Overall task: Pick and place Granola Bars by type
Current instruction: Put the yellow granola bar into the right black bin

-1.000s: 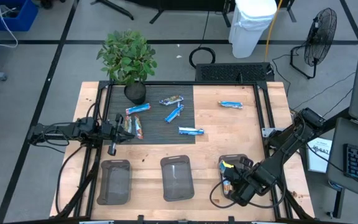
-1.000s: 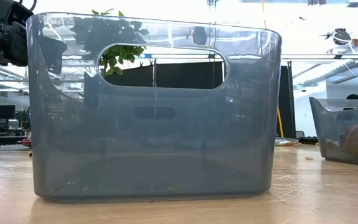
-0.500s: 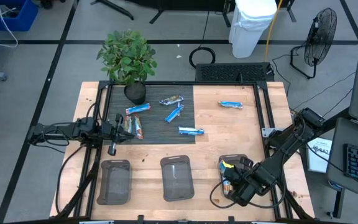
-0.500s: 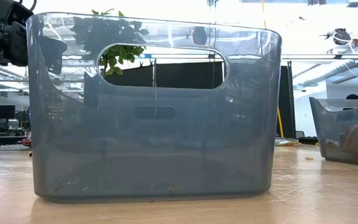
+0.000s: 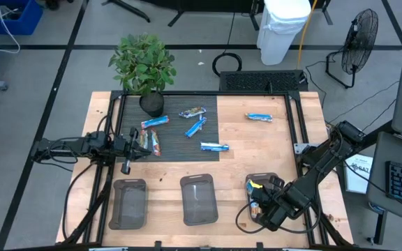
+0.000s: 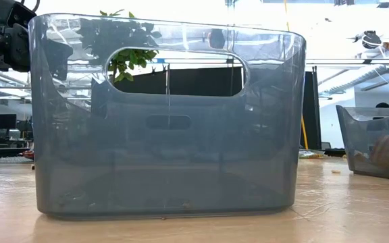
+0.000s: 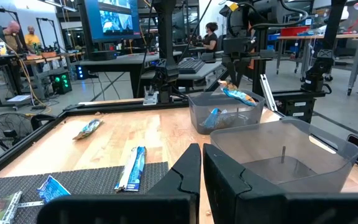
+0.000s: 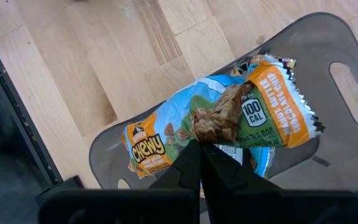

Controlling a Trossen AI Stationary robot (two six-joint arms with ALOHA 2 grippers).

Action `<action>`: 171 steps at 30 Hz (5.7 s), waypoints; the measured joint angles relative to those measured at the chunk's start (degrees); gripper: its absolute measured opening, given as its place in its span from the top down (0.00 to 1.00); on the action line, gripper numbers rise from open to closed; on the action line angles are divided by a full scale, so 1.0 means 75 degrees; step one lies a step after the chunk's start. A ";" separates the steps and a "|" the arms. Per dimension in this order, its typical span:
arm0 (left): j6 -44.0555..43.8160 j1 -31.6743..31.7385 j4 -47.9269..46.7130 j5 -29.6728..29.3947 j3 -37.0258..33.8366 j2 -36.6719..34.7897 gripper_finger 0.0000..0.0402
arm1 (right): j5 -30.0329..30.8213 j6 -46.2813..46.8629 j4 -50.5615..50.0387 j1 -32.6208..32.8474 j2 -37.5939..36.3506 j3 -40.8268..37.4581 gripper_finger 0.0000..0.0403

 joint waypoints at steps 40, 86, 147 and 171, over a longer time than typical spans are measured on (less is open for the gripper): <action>0.0000 0.0000 0.0000 0.0000 0.0000 -0.0001 0.94 | -0.0036 0.0296 -0.0022 0.0003 -0.0007 -0.0047 0.95; 0.0000 -0.0001 0.0000 0.0000 0.0000 -0.0002 0.94 | 0.6219 -0.2568 0.0650 -0.0115 -0.2599 -0.1764 0.82; 0.0000 0.0001 0.0000 0.0000 0.0000 -0.0002 0.94 | 0.0135 -0.8208 0.4276 -1.1174 -0.3109 -0.5193 0.43; 0.0000 -0.0001 0.0000 0.0002 -0.0001 -0.0002 0.94 | -0.0217 -0.8287 0.4388 -1.1803 -0.0587 -0.4131 0.43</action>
